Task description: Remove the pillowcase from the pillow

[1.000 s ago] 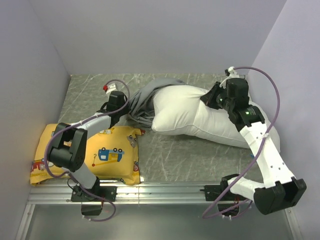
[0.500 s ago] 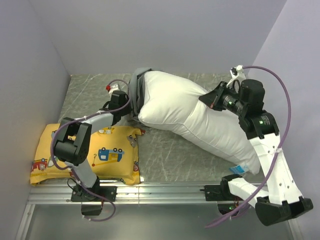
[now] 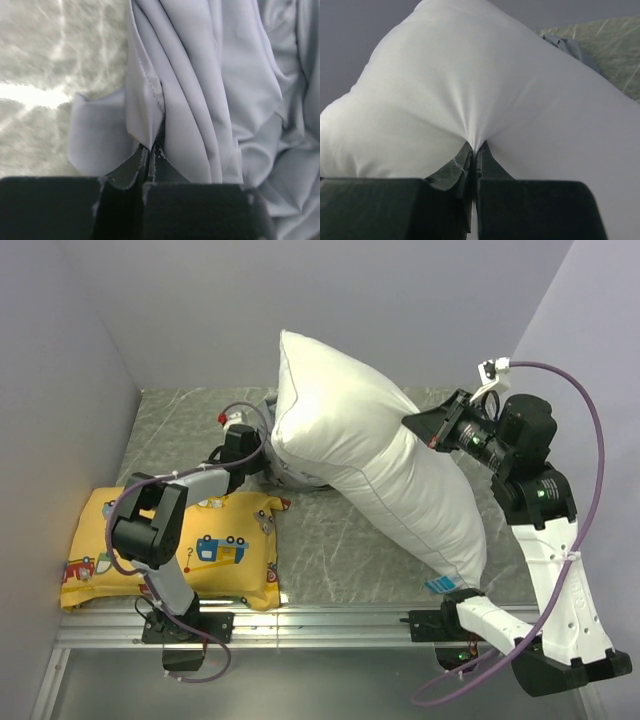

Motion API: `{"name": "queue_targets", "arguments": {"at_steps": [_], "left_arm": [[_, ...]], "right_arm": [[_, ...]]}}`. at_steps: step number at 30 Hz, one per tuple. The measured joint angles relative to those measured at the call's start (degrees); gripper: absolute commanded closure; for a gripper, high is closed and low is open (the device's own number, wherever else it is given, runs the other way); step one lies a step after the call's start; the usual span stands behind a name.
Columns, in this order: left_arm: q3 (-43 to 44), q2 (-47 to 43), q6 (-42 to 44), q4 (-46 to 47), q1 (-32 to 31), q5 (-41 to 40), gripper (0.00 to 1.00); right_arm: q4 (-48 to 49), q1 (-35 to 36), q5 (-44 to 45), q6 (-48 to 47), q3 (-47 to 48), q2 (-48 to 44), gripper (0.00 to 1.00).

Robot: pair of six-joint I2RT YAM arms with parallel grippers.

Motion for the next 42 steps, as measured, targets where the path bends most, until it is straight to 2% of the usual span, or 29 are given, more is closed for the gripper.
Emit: {"name": "queue_targets", "arguments": {"at_steps": [3, 6, 10, 15, 19, 22, 23, 26, 27, 30, 31, 37, 42], "left_arm": [[-2.8, -1.7, -0.4, 1.1, -1.5, 0.5, 0.99], [-3.9, -3.2, -0.4, 1.1, -3.6, 1.2, 0.94], [-5.0, -7.3, -0.5, 1.0, -5.2, 2.1, 0.8], [-6.0, -16.6, -0.4, -0.7, -5.2, 2.1, 0.65], [-6.0, -23.3, -0.2, -1.9, -5.3, 1.7, 0.51], [-5.9, -26.9, 0.2, -4.1, -5.3, 1.1, 0.47], [-5.9, -28.2, 0.2, -5.0, -5.3, 0.9, 0.47], [-5.7, -32.1, -0.3, -8.0, -5.4, 0.8, 0.43], [-5.4, -33.5, -0.4, -9.7, -5.6, 0.8, 0.38], [-4.6, -38.1, -0.4, -13.5, -6.6, 0.5, 0.13], [-4.6, -40.0, -0.7, -14.4, -6.8, 0.5, 0.01], [-7.2, -52.8, -0.7, -18.4, -7.2, 1.8, 0.01], [-7.3, -55.7, 1.8, -21.9, -7.6, 5.4, 0.01]], "right_arm": [[2.4, 0.0, 2.6, 0.0, 0.8, 2.3, 1.0], [7.7, 0.8, 7.5, 0.0, -0.5, 5.6, 1.0], [19.2, 4.7, 18.2, -0.1, -6.4, 10.6, 1.0], [33.2, 12.3, 30.4, -0.5, -15.0, 20.5, 1.0], [38.8, 14.8, 33.1, 1.4, -19.7, 27.6, 1.0], [40.4, 15.0, 33.2, 3.4, -21.9, 28.8, 0.78], [40.8, 15.0, 33.2, 3.8, -22.2, 28.5, 0.59], [41.2, 15.0, 32.8, 5.7, -23.6, 25.5, 0.38], [40.9, 15.0, 32.2, 6.5, -24.3, 23.6, 0.36], [40.1, 15.1, 29.1, 9.3, -27.5, 17.0, 0.28], [39.7, 15.2, 27.7, 10.1, -28.8, 14.4, 0.14], [31.8, 17.1, 22.5, 13.4, -38.8, -2.2, 0.1], [18.9, 18.3, 23.2, 14.6, -44.7, -17.8, 0.04]]}}
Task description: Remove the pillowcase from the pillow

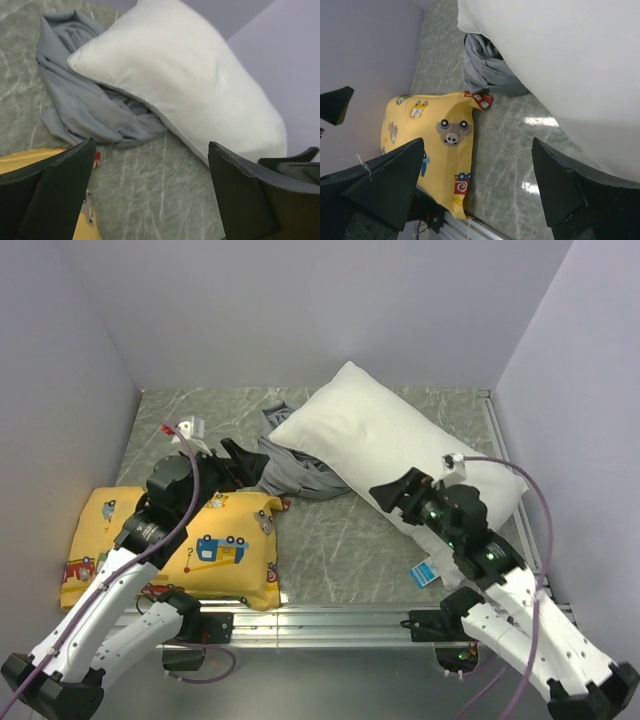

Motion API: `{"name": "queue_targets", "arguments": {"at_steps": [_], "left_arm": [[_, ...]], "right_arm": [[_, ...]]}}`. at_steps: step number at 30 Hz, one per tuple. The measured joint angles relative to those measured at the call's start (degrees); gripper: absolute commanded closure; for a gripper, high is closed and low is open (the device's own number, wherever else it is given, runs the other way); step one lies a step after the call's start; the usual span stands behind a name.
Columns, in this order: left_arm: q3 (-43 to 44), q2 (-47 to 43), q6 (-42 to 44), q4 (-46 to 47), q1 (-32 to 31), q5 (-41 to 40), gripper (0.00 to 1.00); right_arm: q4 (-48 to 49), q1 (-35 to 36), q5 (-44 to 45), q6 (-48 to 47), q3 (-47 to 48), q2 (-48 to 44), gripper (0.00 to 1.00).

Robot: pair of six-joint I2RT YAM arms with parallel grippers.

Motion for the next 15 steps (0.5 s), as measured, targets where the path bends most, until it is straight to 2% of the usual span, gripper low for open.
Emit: {"name": "queue_targets", "arguments": {"at_steps": [5, 9, 15], "left_arm": [[-1.6, 2.5, 3.7, -3.6, -2.1, 1.2, 0.01], [-2.8, 2.6, 5.0, -6.7, -3.1, 0.7, 0.01], [-2.8, -0.5, 5.5, -7.8, -3.2, -2.8, 0.01]], "right_arm": [[-11.7, 0.0, 5.4, -0.7, 0.5, -9.6, 0.01], [-18.0, 0.0, 8.9, -2.5, 2.7, -10.0, 0.0], [-21.4, 0.0, 10.7, -4.4, 3.1, -8.4, 0.0]]}}
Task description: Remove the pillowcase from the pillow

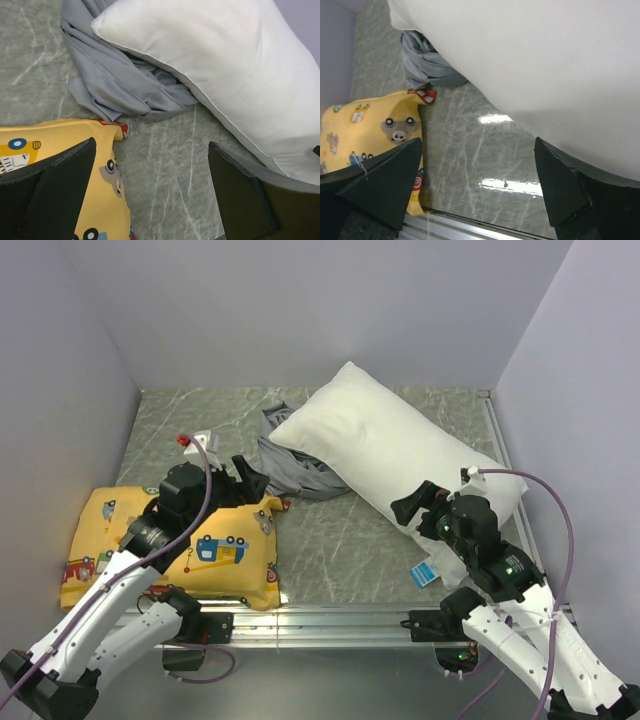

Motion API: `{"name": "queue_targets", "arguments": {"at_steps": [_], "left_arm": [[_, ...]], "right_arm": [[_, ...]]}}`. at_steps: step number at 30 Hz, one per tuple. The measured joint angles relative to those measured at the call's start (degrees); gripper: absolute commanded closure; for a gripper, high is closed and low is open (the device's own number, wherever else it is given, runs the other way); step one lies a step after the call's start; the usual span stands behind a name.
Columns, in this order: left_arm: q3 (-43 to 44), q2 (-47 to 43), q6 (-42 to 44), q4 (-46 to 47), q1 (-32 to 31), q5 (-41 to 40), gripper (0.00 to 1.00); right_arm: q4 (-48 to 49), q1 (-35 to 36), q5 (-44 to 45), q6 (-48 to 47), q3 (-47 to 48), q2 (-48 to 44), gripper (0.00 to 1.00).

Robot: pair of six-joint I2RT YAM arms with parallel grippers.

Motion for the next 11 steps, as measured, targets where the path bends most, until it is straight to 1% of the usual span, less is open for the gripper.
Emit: {"name": "queue_targets", "arguments": {"at_steps": [6, 11], "left_arm": [[0.0, -4.1, 0.5, -0.3, 0.0, -2.7, 0.01], [0.0, -4.1, 1.0, -0.2, 0.0, -3.6, 0.0]], "right_arm": [[-0.6, 0.0, 2.7, -2.3, 0.0, -0.5, 0.0], [-0.3, 0.0, 3.8, -3.9, 0.0, -2.8, 0.0]]}}
